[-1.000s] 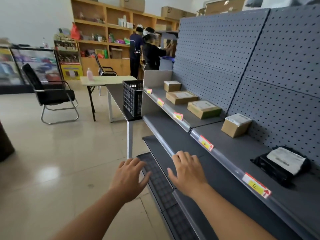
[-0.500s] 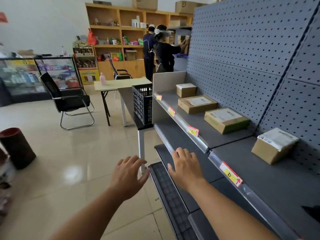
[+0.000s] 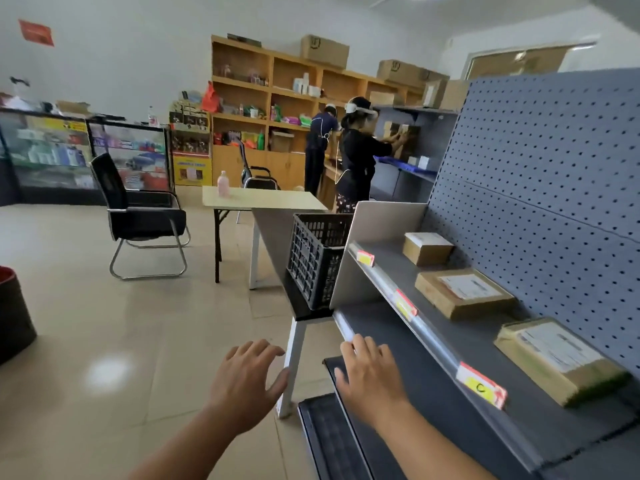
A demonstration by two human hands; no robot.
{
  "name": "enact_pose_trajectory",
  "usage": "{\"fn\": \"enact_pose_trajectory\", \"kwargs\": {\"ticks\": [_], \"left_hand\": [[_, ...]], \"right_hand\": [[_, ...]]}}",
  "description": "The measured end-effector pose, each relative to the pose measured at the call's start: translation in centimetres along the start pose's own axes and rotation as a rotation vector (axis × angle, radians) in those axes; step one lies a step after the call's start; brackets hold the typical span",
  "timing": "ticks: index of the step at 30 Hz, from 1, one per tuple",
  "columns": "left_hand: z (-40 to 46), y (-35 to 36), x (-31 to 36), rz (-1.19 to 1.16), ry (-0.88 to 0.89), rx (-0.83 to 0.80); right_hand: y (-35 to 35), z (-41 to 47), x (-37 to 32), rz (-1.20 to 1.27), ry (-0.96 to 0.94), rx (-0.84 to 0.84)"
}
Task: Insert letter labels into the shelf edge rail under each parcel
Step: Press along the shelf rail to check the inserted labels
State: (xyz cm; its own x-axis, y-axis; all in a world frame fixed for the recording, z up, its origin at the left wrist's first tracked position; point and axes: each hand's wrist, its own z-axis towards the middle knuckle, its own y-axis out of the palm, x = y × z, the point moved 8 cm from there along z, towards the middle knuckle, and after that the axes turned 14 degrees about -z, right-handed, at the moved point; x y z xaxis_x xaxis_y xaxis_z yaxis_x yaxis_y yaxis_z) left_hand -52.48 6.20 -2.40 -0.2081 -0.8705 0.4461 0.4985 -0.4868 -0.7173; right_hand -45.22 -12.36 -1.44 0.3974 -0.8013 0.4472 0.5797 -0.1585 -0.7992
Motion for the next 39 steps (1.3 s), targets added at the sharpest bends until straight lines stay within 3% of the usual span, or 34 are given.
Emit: {"fn": "enact_pose_trajectory", "kwargs": {"ticks": [7, 13, 29, 39], "left_hand": [[8.5, -0.7, -9.1, -0.029, -0.022, -0.037], [16.7, 3.4, -13.2, -0.041, 0.024, -0.110], [36.6, 14.7, -15.5, -0.128, 0.203, -0.270], [45.1, 24.6, -12.2, -0.293, 0.567, -0.456]], "right_hand": [[1.6, 11.4, -3.6, -0.034, -0.020, -0.024], [5.8, 19.3, -1.9, -0.050, 0.049, -0.038], [17.6, 31.2, 5.3, -0.047, 0.213, -0.180], [19.5, 29.4, 10.9, -0.210, 0.640, -0.353]]}}
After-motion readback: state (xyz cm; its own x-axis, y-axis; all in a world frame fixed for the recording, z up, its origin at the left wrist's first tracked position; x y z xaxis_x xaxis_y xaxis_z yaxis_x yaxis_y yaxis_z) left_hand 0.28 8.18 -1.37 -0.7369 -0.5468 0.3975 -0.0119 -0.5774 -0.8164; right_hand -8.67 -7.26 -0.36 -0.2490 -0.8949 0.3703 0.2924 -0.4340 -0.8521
